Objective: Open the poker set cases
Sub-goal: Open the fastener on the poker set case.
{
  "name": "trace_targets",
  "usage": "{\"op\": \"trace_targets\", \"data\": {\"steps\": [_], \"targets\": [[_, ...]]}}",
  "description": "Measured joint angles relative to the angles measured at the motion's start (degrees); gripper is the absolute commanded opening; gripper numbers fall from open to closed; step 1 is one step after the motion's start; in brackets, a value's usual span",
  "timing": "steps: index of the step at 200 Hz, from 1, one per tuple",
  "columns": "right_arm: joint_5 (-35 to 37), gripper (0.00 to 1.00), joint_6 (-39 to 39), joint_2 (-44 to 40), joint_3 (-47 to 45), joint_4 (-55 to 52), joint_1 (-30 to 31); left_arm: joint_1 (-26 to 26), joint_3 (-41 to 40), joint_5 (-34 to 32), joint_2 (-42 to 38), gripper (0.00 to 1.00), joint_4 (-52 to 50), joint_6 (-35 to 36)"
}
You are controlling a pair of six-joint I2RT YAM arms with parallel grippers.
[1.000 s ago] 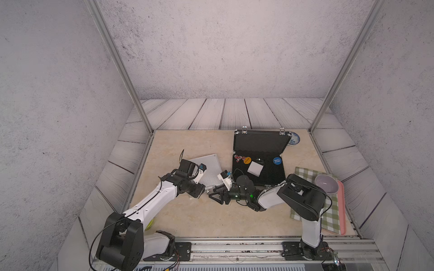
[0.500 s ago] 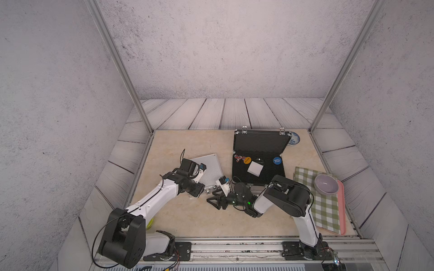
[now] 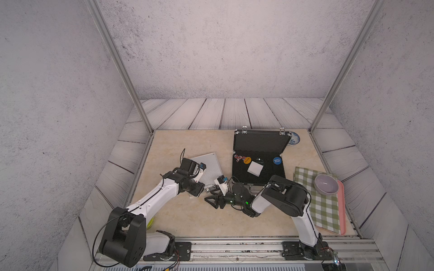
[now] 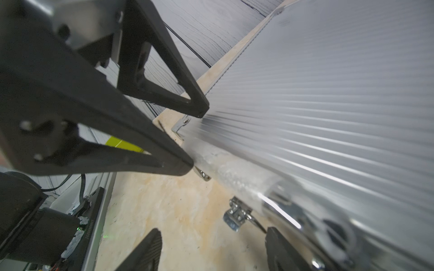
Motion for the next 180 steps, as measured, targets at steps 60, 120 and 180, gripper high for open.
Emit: {"op": "trace_targets", "data": {"steps": [60,120,180], "targets": [[0.1,0.69,0.3,0.0,0.3,-0.4,0.6,0.0,0.1,0.0,0.0,0.6,0.0,-0.4],[-0.3,0.66,3.6,0.0,-0.7,3.7,0.7,0.0,0.1,-0.4,0.0,0.6,0.0,-1.3],[-0.4,0.65,5.4,-0.1,-1.0,6.8,0.7,0.0,0.1,-0.4,0.0,0.6,0.0,-1.3]]}}
